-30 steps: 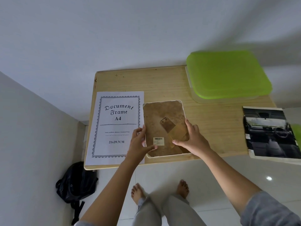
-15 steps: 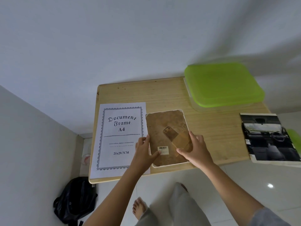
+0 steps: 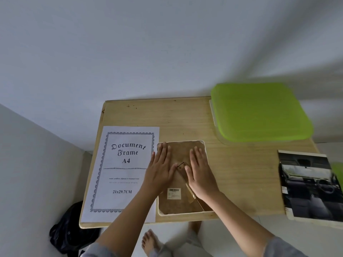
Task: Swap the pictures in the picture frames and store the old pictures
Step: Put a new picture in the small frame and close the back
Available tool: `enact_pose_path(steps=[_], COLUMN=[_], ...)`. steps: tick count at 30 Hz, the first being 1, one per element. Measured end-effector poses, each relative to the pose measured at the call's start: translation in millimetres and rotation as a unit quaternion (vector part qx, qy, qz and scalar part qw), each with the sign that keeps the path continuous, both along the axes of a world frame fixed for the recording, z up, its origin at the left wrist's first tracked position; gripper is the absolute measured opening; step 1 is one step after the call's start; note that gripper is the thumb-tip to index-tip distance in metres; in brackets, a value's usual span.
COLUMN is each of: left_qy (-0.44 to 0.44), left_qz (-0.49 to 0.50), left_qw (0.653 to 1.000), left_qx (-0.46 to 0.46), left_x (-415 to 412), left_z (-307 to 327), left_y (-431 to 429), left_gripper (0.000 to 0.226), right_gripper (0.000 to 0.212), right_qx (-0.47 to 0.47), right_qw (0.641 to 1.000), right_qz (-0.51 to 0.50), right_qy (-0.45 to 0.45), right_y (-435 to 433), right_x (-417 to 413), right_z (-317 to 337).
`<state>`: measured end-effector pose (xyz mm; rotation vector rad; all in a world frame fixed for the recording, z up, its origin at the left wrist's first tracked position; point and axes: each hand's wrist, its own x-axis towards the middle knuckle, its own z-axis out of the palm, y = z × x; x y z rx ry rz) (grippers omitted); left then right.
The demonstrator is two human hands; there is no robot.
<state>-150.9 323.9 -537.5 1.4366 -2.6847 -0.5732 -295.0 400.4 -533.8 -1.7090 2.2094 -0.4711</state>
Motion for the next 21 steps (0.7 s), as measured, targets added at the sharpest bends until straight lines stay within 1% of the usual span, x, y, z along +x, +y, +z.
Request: enact_pose_path(steps=[3, 6, 8, 12, 16, 19, 21], left_qy=[0.009, 0.025, 0.029, 0.026, 0.017, 0.009, 0.004], left_qz=[0.006, 0.01, 0.013, 0.015, 0.01, 0.025, 0.038], left_qw=[1.0, 1.0, 0.999, 0.999, 0.999, 0.999, 0.998], left_qx=[-0.001, -0.012, -0.019, -0.035, -0.041, -0.044, -0.043], left_x=[1, 0, 0, -1, 0, 1, 5], left_z=[-8, -10, -11, -12, -10, -5, -1], left_y=[2, 4, 4, 4, 3, 5, 11], left_gripper=[0.08, 0.077, 0.073, 0.068, 0.071, 0.069, 0.065], right_gripper=[0.06, 0.054, 0.054, 0.053, 0.053, 0.053, 0.055], right_qx=[0.01, 0.008, 0.004, 0.004, 0.011, 0.022, 0.013], right_qw=[0.999, 0.997, 0.996, 0.997, 0.997, 0.999, 1.0], right_qz=[-0.004, -0.008, -0.01, -0.01, -0.012, -0.006, 0.005], right_qy=[0.046, 0.073, 0.084, 0.082, 0.071, 0.048, 0.026], right_y=[0, 1, 1, 1, 0, -1, 1], right_x=[4, 5, 6, 8, 8, 5, 1], right_z=[-6, -8, -8, -6, -3, 0, 4])
